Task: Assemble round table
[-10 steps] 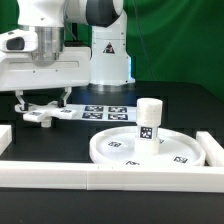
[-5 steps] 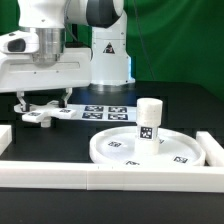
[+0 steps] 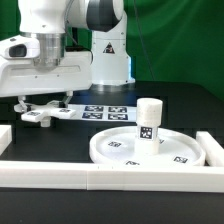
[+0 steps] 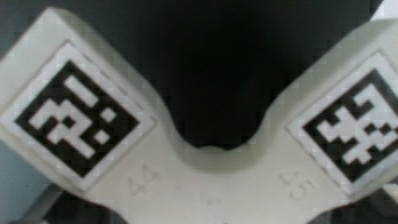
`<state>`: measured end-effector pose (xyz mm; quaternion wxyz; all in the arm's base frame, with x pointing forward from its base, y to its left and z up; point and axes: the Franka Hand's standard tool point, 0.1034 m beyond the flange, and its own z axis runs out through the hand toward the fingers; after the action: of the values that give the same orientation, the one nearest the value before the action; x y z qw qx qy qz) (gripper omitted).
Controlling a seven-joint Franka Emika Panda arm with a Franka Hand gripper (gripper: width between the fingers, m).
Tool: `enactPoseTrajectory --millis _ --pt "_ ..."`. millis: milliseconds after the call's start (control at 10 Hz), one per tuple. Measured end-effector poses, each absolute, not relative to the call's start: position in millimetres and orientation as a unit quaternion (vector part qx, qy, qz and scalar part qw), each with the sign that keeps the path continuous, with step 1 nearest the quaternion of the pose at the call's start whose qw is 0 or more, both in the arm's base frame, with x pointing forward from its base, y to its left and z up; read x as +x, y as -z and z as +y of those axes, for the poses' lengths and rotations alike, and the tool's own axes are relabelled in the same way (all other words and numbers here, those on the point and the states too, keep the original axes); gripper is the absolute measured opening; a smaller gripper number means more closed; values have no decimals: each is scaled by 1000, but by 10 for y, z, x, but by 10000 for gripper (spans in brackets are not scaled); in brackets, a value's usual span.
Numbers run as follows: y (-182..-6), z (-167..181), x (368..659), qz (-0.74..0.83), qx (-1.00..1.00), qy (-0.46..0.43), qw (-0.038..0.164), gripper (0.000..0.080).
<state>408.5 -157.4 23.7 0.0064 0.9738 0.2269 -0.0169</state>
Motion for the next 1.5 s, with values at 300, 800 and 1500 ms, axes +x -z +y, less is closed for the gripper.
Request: enactPoseTrajectory --millis 300,800,1500 --pt "-238 -1564 4090 228 973 17 6 443" --pt "-404 -1220 4302 217 976 13 3 443" --pt "-1168 101 5243 120 993 -16 0 445"
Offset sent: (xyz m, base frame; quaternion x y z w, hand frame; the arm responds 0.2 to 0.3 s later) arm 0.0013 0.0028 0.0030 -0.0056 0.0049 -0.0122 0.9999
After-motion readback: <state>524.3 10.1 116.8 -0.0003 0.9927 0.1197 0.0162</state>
